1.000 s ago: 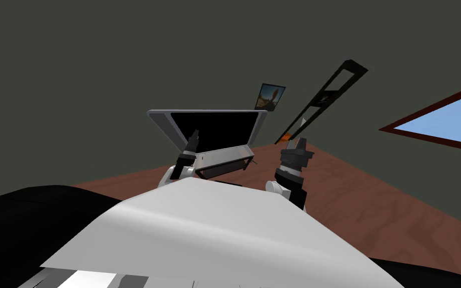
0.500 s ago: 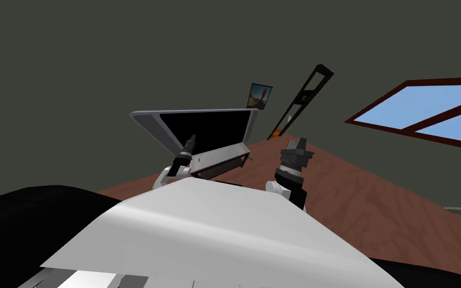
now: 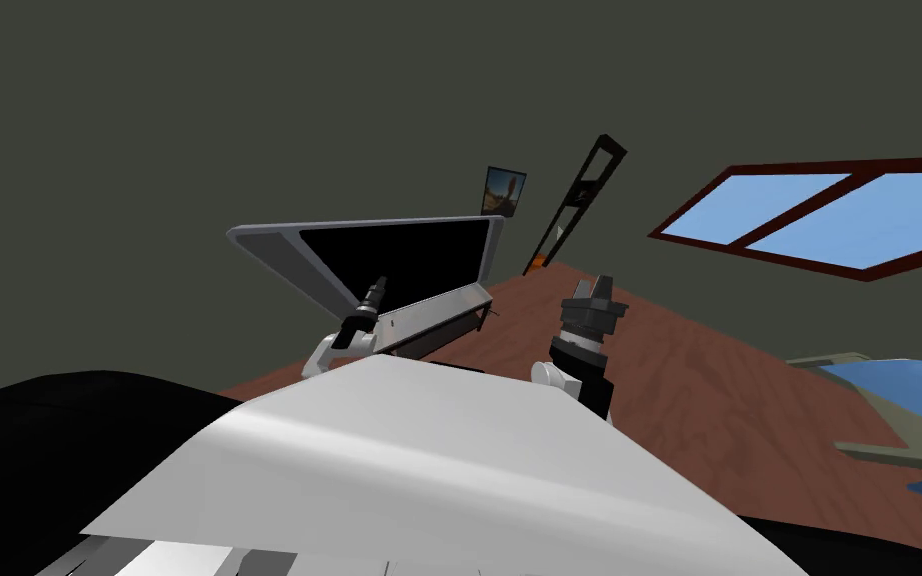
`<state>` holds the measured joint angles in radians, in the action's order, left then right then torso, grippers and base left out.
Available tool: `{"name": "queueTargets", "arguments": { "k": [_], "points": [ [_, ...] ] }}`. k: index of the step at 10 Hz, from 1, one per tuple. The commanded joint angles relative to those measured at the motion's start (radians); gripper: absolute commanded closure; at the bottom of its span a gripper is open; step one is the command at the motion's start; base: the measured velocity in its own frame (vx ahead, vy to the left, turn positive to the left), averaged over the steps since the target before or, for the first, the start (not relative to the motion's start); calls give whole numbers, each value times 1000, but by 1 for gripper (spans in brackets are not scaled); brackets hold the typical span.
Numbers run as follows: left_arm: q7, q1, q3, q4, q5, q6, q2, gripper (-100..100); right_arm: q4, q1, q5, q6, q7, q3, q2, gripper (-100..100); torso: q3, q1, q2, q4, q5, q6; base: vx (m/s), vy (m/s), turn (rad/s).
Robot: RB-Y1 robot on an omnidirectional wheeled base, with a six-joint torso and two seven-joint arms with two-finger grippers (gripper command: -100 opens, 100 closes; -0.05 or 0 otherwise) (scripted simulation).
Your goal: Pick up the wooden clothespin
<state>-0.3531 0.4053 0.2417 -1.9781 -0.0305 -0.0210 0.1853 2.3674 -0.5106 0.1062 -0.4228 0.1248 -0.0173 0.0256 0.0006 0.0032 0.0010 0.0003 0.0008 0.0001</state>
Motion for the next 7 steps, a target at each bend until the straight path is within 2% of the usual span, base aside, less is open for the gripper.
{"name": "queueTargets", "arguments": {
  "k": [1, 2, 3, 4, 5, 6, 7],
  "points": [
    [-37, -3, 44, 50, 13, 50, 1, -100, 0, 0, 0, 0, 0, 0, 0, 0, 0, 0, 0, 0, 0, 0, -55, 54, -448],
    [-37, -3, 44, 60, 13, 74, 1, -100, 0, 0, 0, 0, 0, 0, 0, 0, 1, 1, 1, 0, 0, 0, -45, 58, -147],
    [-61, -10, 75, 97, 23, 105, 2, -100, 0, 0, 0, 0, 0, 0, 0, 0, 0, 2, 1, 0, 0, -1, -42, 45, -232],
    [-61, -10, 75, 97, 23, 125, 2, -100, 0, 0, 0, 0, 0, 0, 0, 0, 0, 2, 1, 0, 0, 0, -33, 40, -149],
    [-85, -16, 104, 133, 33, 151, 2, -100, 0, 0, 0, 0, 0, 0, 0, 0, 0, 1, 0, 0, 0, -1, -27, 44, -237],
    [-85, -16, 104, 133, 33, 177, 2, -100, 0, 0, 0, 0, 0, 0, 0, 0, 0, 1, -1, 0, 0, 0, -26, 43, -154],
    [-109, -24, 134, 169, 43, 205, 1, -100, 0, 0, 0, 0, 0, 0, 0, 0, 0, 1, -1, 0, 0, -1, -41, 44, -281]
  ]
}}
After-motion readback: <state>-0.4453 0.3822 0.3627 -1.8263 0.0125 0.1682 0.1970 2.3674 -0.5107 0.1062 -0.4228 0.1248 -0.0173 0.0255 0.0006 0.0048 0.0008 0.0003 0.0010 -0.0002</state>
